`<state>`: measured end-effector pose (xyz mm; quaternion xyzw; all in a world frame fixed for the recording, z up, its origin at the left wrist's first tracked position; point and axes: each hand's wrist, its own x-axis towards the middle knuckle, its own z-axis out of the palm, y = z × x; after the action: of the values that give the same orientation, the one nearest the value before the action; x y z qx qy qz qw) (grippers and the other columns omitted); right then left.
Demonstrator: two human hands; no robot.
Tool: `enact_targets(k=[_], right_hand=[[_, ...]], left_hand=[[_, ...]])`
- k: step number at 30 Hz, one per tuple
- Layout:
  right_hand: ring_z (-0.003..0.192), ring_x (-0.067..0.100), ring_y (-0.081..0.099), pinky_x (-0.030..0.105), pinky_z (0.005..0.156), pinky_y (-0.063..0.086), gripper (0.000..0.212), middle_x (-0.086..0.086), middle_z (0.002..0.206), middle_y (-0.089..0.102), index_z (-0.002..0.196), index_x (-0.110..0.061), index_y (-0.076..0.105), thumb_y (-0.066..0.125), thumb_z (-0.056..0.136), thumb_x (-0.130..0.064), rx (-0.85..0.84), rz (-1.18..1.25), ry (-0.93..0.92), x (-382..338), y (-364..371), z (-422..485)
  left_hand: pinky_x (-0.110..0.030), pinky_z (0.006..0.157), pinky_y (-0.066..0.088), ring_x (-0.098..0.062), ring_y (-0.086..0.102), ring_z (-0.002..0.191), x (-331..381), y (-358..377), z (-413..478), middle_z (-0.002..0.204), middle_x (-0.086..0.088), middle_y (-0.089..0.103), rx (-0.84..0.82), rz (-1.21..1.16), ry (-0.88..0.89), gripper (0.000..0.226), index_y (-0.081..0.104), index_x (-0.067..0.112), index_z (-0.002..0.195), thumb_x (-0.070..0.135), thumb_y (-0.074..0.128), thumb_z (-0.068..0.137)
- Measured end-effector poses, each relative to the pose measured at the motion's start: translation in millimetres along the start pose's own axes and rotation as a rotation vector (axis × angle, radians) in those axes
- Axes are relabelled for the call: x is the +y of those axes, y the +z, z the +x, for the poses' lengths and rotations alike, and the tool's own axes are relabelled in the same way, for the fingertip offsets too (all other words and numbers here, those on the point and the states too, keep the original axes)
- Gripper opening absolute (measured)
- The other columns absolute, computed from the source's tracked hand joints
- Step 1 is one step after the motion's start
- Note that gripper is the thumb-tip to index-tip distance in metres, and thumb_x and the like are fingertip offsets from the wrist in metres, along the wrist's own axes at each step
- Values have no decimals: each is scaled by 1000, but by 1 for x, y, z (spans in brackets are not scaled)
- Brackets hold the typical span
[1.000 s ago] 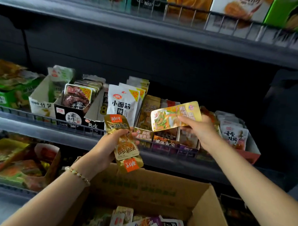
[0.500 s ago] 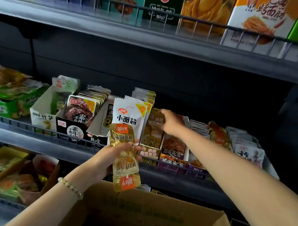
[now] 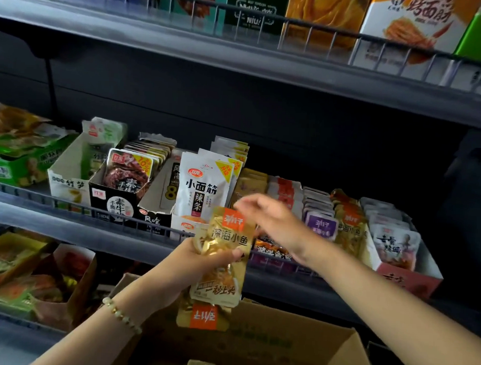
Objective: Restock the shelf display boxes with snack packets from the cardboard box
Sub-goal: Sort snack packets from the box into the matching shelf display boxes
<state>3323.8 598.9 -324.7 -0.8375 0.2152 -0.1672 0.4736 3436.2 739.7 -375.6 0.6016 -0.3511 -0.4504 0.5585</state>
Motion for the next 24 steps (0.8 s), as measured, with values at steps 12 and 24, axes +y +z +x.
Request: enact_targets(k=[12, 24], right_hand=[[90, 18, 66, 28, 72, 50, 48, 6, 99, 71, 109, -15, 61, 74, 64, -22, 445, 590, 206, 55, -46, -101], [100, 18, 64, 34, 82, 52, 40, 3, 114, 65, 121, -20, 52, 70, 84, -22, 713, 706, 351, 91, 0, -125]], left_hand=[[-28, 67, 52, -19, 69, 79, -5, 45, -3, 85, -7, 72, 319, 121, 78, 46, 63, 12, 90, 46, 35, 98], [-31, 65, 60, -21, 71, 90, -21, 94, -15, 106, -7, 69, 268, -210, 37, 22, 54, 19, 116, 30, 44, 100]])
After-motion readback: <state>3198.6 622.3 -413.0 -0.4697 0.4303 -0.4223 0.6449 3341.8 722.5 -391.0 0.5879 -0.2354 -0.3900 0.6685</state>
